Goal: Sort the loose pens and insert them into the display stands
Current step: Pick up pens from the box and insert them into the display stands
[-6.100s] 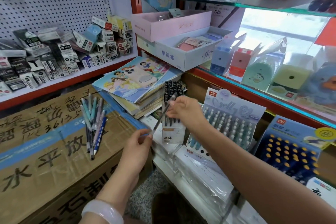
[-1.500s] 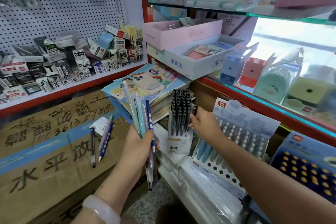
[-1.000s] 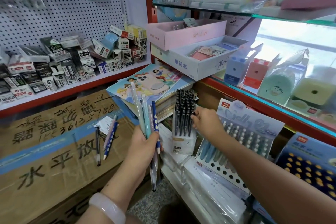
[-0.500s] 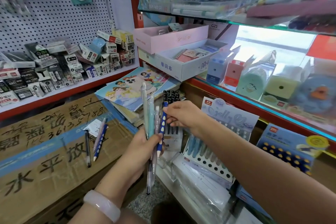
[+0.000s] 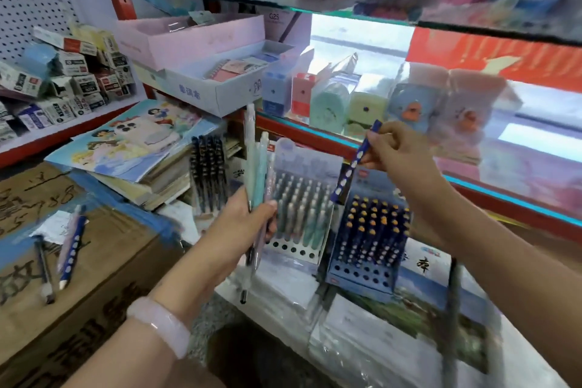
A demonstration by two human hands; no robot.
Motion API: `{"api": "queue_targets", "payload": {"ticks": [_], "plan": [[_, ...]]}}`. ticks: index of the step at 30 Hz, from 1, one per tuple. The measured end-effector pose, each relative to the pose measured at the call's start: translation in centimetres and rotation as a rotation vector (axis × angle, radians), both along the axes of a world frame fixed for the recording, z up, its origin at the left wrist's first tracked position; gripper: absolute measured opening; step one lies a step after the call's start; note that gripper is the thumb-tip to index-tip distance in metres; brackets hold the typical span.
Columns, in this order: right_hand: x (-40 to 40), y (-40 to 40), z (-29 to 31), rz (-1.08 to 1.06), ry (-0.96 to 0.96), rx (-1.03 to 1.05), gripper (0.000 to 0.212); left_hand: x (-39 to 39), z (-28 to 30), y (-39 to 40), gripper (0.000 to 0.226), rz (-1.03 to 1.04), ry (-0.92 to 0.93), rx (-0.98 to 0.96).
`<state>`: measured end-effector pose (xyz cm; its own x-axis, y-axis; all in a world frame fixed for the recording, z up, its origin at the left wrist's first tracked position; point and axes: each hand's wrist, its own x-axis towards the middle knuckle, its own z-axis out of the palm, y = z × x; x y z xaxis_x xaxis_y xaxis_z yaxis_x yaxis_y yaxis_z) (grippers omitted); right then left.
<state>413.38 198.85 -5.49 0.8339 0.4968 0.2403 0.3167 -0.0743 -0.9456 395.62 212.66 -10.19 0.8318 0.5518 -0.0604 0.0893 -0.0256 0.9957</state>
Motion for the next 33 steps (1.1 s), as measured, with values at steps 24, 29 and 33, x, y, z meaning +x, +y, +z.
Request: {"api": "queue_targets", "payload": {"ticks": [24,29,33], "plan": [[-2.2,-7.5,-11.0,-0.128,-0.376,-0.707,0.023,2.4,-2.8,-2.6,0.007,-0.085,0.067,-0.109],[-2.5,-3.8,-5.4,-0.04,-0.215,-0.394,0.013,1.6,-2.4,-2.7,0.007,-0.137,0.014,-0.203],[-3.6,0.4,-4.3,0.303,0.189,-0.339,0.02,1.0,-1.9,-2.6,0.009,-0.151,-0.011,-0.245]]}}
